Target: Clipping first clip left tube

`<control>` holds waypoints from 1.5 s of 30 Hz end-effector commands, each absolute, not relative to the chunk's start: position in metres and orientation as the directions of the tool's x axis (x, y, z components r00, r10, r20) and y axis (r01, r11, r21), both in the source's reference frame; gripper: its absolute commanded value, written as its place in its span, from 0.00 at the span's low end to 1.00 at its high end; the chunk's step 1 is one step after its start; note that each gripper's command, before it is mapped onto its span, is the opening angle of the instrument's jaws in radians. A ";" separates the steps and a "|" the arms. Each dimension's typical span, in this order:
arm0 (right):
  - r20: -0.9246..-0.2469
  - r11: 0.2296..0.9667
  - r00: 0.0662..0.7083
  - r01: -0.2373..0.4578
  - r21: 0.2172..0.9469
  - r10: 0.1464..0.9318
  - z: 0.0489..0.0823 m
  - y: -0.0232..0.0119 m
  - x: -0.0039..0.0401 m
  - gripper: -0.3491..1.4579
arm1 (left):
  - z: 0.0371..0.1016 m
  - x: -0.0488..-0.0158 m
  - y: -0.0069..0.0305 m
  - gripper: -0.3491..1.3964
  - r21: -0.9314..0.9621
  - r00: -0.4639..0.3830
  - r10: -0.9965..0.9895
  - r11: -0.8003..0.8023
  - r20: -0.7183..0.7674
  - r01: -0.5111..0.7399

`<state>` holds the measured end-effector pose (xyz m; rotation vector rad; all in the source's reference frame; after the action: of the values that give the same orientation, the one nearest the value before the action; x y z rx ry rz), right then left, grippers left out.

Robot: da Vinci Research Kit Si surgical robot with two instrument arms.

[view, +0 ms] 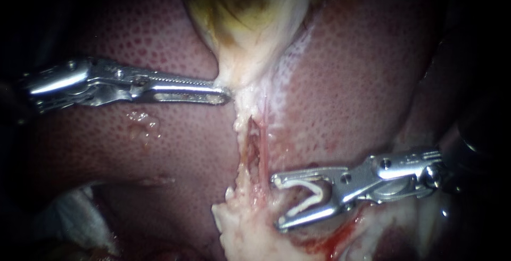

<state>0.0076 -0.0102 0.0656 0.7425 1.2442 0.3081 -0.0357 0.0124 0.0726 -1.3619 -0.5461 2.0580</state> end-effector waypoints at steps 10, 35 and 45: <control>-0.742 0.732 0.318 0.176 0.658 0.590 0.0657 -0.0102 0.0076 0.50 | 0.0701 -0.0331 0.0134 0.00 -0.639 -0.285 0.687 -0.726 -0.668 -0.254; -0.740 0.734 0.317 0.165 0.659 0.593 0.0665 -0.0097 0.0091 0.49 | 0.0614 -0.0264 0.0162 0.00 -0.606 -0.192 0.670 -0.735 -0.717 -0.303; -0.742 0.748 0.314 0.125 0.651 0.593 0.0709 -0.0090 0.0141 0.50 | 0.0612 -0.0266 0.0157 0.00 -0.604 -0.192 0.670 -0.735 -0.717 -0.310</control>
<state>0.0146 -0.0090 0.0715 0.6941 1.2349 0.3436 -0.0266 0.0157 0.0611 -1.4333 -0.4332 1.9770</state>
